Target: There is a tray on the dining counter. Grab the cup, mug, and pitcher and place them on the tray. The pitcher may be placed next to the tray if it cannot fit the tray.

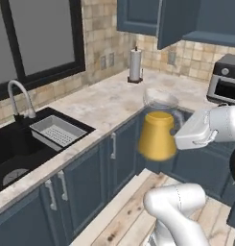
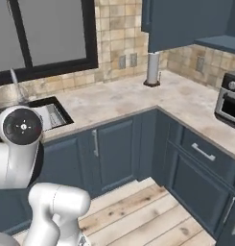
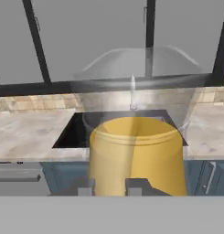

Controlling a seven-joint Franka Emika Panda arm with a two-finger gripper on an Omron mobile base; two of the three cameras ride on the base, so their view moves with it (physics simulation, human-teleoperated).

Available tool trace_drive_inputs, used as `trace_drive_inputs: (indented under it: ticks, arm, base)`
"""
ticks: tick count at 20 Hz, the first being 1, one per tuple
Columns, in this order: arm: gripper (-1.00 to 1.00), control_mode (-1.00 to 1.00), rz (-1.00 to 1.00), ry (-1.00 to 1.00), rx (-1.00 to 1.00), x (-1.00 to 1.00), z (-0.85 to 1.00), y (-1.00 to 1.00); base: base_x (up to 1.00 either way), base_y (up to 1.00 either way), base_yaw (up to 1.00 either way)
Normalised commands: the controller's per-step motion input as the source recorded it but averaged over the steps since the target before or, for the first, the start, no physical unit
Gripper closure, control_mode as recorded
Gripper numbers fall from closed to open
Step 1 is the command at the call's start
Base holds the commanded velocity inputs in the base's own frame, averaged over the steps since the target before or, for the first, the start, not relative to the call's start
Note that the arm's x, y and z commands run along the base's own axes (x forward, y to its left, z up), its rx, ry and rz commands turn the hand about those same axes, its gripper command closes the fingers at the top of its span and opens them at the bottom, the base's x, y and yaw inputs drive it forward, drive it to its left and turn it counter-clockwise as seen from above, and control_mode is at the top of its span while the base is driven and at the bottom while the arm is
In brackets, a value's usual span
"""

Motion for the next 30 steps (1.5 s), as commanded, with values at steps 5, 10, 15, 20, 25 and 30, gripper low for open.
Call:
trace_drive_inputs:
  ticks: [5, 10, 15, 20, 25, 30]
  arm:
    - [1.0, 1.0, 0.0, 0.0, 0.0, 0.0, 0.0, 0.0]
    - [1.0, 1.0, 0.0, 0.0, 0.0, 0.0, 0.0, 0.0]
    - [1.0, 1.0, 0.0, 0.0, 0.0, 0.0, 0.0, 0.0]
    - [1.0, 1.0, 0.0, 0.0, 0.0, 0.0, 0.0, 0.0]
    - [1.0, 1.0, 0.0, 0.0, 0.0, 0.0, 0.0, 0.0]
    - [1.0, 1.0, 0.0, 0.0, 0.0, 0.0, 0.0, 0.0]
  base:
    - [-0.62, -0.01, 0.58]
    - [-0.49, -0.03, 0.62]
    - [-0.39, -0.02, 0.62]
    - [-0.34, 0.0, 0.61]
    - [-0.23, 0.0, 0.55]
    - [-0.07, 0.0, 0.48]
